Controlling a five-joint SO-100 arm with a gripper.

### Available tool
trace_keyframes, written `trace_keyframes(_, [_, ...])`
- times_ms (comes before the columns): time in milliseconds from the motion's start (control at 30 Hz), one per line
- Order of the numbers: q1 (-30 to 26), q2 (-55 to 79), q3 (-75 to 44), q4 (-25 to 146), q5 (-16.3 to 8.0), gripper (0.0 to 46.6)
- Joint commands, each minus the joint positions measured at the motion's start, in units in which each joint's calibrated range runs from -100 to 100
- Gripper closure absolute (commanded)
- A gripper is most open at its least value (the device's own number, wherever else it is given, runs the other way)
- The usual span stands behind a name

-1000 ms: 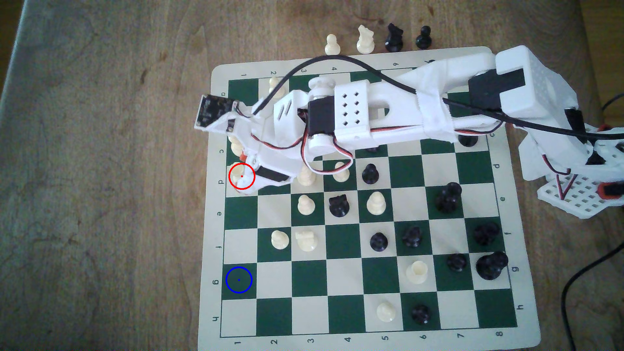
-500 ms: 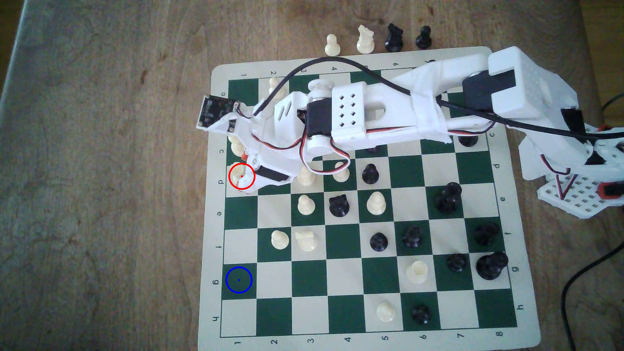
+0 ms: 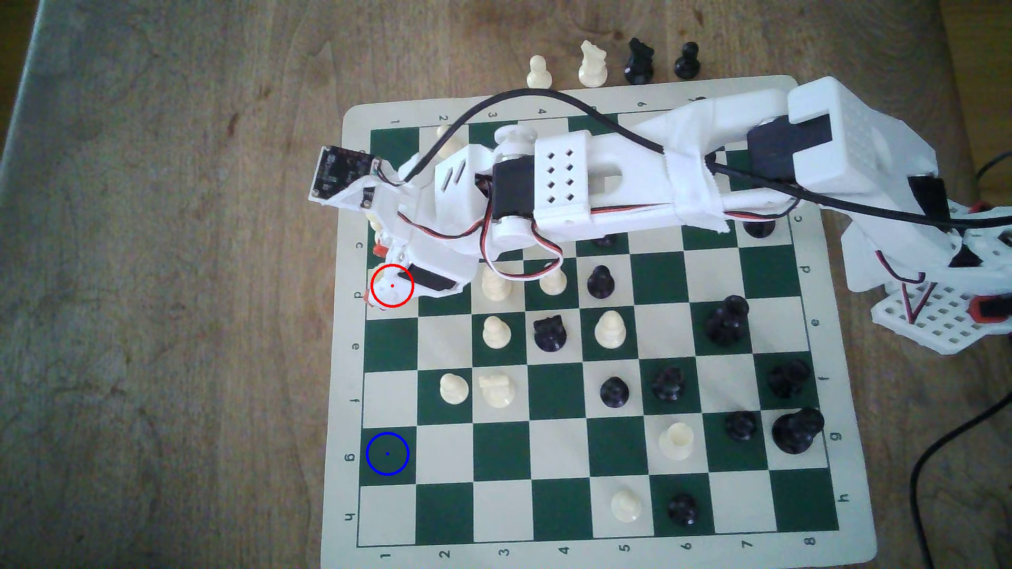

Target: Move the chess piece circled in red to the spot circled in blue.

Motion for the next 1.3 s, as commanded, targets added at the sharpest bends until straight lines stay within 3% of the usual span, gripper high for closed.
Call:
trace_keyframes(0, [-0.24,-1.99,-5.54,-0.85,0.1,30.5])
trace_keyframes(733, [-1.41,-1.05,-6.08,-0.11,0.05,33.8])
trace_keyframes(1100, [-1.57,-1.82,-6.17,0.14,0.05,46.4])
trace_keyframes(1267, [-1.72,-4.03,-6.08,0.46,-0.2,46.4])
